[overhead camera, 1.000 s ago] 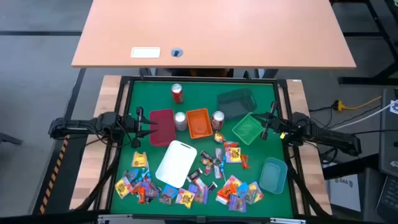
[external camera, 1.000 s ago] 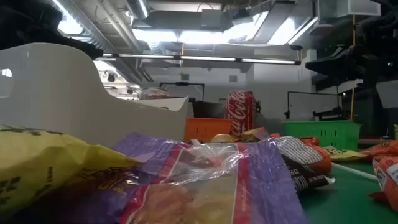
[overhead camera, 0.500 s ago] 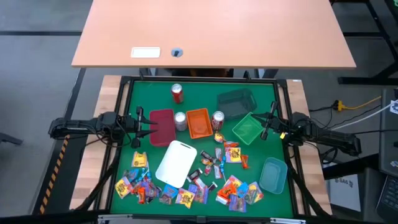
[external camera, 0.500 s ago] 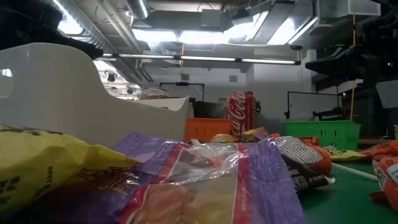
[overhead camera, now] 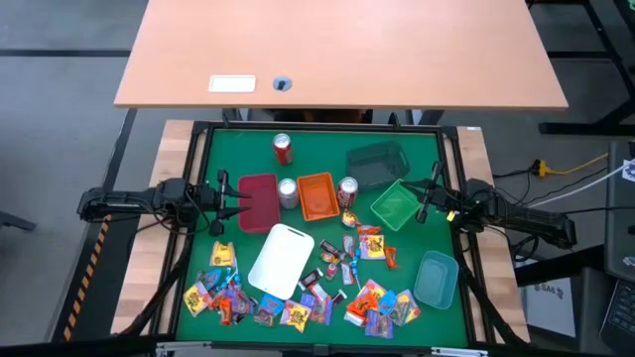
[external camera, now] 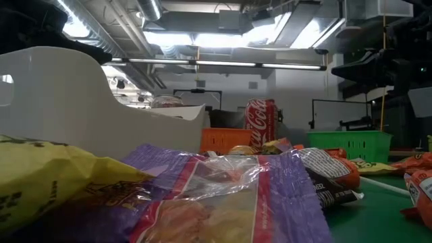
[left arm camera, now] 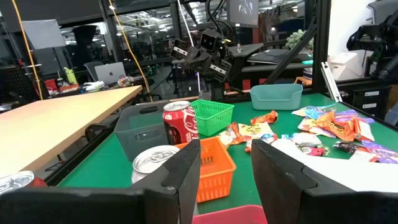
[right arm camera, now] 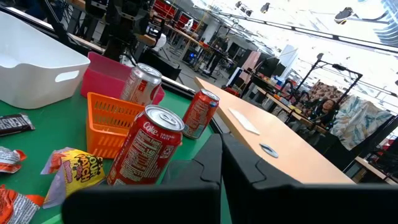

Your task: Sort candy

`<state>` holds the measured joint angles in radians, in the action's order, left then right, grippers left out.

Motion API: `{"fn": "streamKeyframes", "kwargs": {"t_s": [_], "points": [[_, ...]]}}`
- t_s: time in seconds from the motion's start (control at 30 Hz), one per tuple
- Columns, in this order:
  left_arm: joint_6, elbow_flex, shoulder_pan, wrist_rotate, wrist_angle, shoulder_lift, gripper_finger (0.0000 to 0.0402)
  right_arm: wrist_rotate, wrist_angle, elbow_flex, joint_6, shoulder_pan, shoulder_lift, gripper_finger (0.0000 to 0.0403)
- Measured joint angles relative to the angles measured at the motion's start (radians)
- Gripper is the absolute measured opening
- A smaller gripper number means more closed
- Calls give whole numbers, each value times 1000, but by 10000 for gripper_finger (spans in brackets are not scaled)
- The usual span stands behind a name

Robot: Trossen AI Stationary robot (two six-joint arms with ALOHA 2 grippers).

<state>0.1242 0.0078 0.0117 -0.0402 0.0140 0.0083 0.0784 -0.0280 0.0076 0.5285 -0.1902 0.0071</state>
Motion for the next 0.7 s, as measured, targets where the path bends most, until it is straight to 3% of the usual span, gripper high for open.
{"fn": "streamKeyframes", "kwargs": {"t_s": [0.47,0.7], "points": [[1,0,0,-1,0,0,132,-7,-10,-1,-7,0,0,5],[-16,0,0,2,0,0,132,-177,-17,-1,-357,1,0,5]]}}
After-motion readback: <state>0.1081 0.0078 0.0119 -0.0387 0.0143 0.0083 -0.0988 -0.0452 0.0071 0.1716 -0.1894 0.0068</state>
